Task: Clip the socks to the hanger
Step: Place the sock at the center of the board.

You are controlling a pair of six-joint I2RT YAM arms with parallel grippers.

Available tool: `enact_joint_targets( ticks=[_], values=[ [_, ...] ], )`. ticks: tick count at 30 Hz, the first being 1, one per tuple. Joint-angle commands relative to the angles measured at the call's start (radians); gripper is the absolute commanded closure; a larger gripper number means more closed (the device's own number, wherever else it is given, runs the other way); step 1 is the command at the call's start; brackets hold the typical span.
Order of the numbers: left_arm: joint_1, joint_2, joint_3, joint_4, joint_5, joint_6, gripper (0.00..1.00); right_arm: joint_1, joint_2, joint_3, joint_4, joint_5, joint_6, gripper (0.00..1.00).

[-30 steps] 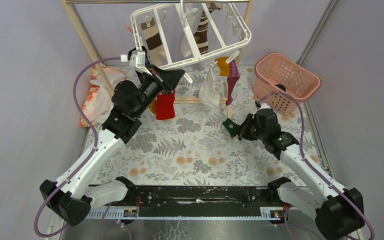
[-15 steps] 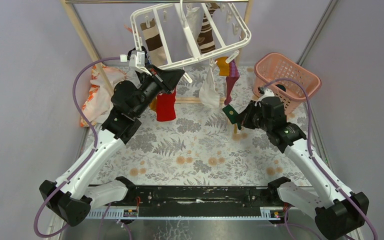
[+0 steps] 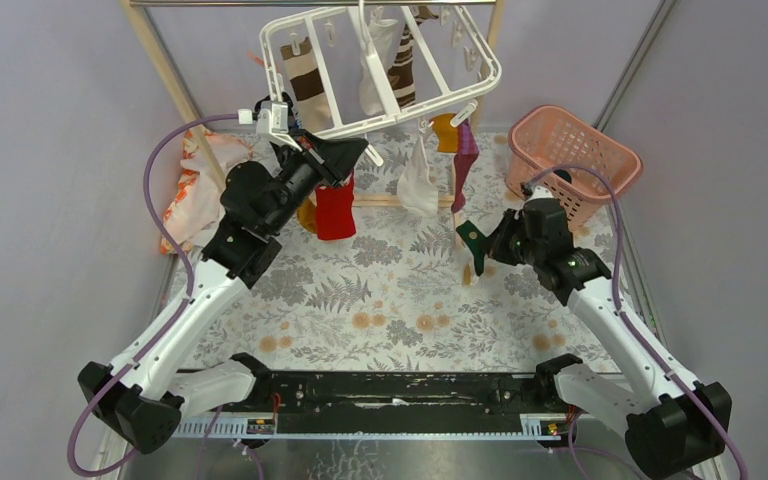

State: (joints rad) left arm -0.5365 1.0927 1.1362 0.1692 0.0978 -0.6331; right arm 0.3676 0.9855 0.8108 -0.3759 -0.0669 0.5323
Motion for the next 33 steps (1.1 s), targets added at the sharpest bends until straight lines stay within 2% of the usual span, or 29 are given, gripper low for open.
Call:
enact_joint_targets(
  ticks=[1,5,10,13,17,22,27,33],
  values=[
    [0.004,-0.012,-0.016,-0.033,0.046,0.019,1.0,-0.127,-0.009,0.032,0.038,-0.063,-0.014,1.0],
    [0.006,-0.016,-0.017,-0.032,0.048,0.019,1.0,-0.247,-0.015,0.023,0.073,-0.151,-0.013,1.0],
    [0.014,-0.014,-0.014,-0.036,0.048,0.023,1.0,-0.249,0.0,0.023,0.121,-0.22,-0.01,1.0],
    [0.022,-0.011,-0.016,-0.032,0.057,0.016,1.0,-0.24,0.005,-0.049,0.222,-0.309,0.056,1.0],
    [0.027,-0.006,-0.018,-0.023,0.065,0.004,1.0,-0.134,0.08,-0.177,0.327,-0.32,0.114,1.0],
    [0.027,-0.001,-0.02,-0.021,0.064,0.002,1.0,0.064,0.225,-0.337,0.571,-0.285,0.235,1.0],
    [0.028,0.005,-0.017,-0.022,0.063,0.003,1.0,0.202,0.339,-0.345,0.651,-0.236,0.276,1.0],
    [0.028,0.003,-0.017,-0.023,0.063,0.005,1.0,0.232,0.397,-0.318,0.663,-0.264,0.271,1.0]
  ],
)
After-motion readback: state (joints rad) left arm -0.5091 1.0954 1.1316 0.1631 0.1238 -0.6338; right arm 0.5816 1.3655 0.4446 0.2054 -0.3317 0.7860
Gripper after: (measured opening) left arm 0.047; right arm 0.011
